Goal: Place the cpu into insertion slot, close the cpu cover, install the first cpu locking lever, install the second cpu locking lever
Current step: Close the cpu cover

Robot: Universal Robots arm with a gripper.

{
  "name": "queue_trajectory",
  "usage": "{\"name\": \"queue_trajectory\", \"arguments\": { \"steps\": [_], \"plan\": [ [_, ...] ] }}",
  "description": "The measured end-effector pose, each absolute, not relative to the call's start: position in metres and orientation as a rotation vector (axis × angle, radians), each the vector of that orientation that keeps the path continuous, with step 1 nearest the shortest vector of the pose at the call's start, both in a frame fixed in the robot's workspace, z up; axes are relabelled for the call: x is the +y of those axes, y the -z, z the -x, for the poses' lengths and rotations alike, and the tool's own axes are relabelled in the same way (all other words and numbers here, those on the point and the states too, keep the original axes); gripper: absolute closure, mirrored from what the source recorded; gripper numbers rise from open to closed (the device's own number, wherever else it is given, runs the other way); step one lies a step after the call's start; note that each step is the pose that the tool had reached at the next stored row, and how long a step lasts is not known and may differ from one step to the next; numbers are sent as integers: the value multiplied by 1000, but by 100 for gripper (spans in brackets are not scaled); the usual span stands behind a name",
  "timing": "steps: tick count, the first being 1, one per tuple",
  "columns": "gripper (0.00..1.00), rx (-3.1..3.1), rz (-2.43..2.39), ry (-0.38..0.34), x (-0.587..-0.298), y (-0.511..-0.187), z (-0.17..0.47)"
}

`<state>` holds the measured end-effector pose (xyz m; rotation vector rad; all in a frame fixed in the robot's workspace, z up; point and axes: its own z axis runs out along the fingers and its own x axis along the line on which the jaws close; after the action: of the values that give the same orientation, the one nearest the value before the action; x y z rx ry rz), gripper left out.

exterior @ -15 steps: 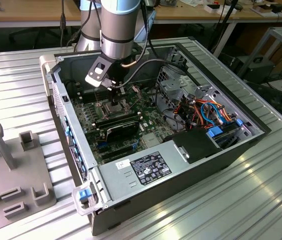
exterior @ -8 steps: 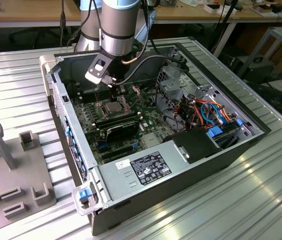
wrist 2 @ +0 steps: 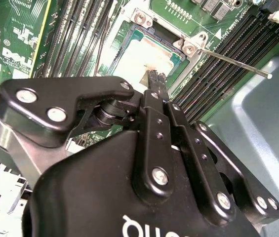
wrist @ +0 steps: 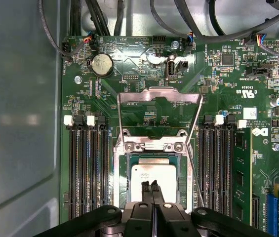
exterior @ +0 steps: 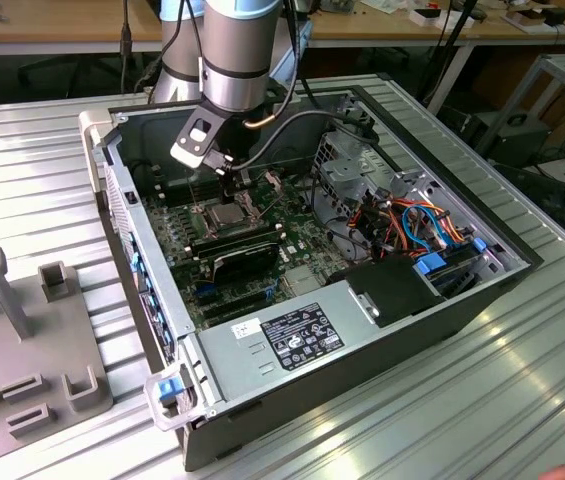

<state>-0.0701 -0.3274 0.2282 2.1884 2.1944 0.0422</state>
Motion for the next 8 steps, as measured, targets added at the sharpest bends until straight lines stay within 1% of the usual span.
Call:
{"name": "queue_trajectory", "arguments": {
  "steps": [8],
  "plan": [
    [89, 2195, -2189, -40, -327, -232, 70]
  ]
}}
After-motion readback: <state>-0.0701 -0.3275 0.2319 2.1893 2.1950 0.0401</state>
